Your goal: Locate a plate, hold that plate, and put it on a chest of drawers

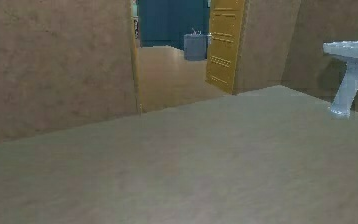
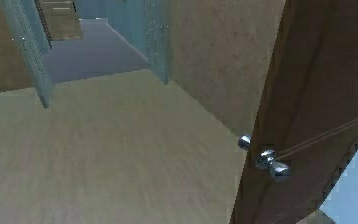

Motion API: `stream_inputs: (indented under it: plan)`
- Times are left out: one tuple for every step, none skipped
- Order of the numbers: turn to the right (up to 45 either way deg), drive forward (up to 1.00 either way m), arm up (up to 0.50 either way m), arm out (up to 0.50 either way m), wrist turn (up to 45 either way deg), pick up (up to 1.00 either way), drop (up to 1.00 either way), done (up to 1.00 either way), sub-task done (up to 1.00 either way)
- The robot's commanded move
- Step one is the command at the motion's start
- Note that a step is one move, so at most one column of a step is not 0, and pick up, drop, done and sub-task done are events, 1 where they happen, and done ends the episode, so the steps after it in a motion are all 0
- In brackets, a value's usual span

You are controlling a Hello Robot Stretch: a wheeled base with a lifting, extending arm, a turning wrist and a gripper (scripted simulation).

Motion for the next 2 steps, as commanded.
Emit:
stream_inputs:
  plan:
    - [45.0,0.00,0.00,0.00,0.0,0.00,0.00,0.00,0.00]
    - [15.0,0.00,0.00,0.00,0.0,0.00,0.00,0.00,0.00]
